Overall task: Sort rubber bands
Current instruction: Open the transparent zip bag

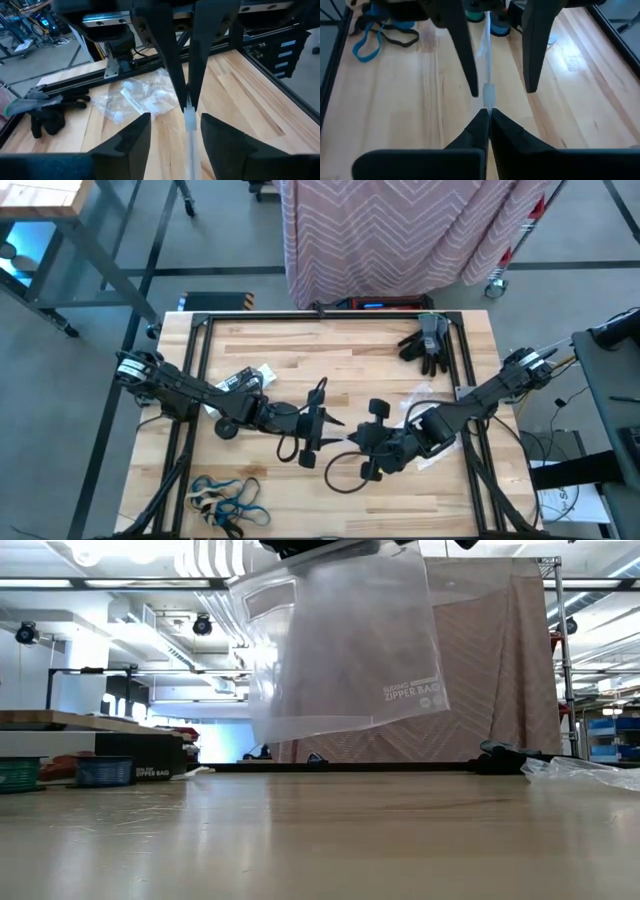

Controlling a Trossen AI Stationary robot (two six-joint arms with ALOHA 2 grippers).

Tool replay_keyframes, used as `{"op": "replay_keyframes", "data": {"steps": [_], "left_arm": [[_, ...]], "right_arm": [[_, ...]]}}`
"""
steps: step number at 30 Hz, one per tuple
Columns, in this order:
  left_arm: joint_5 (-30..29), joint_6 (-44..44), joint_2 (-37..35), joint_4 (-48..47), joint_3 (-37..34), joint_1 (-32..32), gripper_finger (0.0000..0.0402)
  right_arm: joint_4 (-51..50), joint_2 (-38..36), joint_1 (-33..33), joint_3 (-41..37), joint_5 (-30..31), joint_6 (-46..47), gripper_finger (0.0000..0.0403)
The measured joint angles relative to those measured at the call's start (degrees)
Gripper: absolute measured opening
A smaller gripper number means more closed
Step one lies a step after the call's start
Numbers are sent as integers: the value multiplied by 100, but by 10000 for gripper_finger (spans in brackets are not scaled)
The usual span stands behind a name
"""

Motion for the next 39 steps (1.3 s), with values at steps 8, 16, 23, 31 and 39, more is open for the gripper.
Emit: {"op": "replay_keyframes", "data": {"steps": [8, 16, 23, 31, 39], "left_arm": [[0, -2, 0, 5, 0, 0, 122], [2, 6, 0, 1, 0, 0, 81], [0, -48, 3, -1, 0, 0, 76], [2, -118, 3, -10, 17, 0, 75], [2, -144, 5, -12, 24, 0, 75]], "right_arm": [[19, 0, -21, 0, 2, 489, 0], [232, 0, -50, 0, 48, 504, 0], [230, 0, -76, 2, 46, 461, 0], [230, 2, -79, 0, 48, 461, 0], [230, 2, -79, 0, 48, 448, 0]]}}
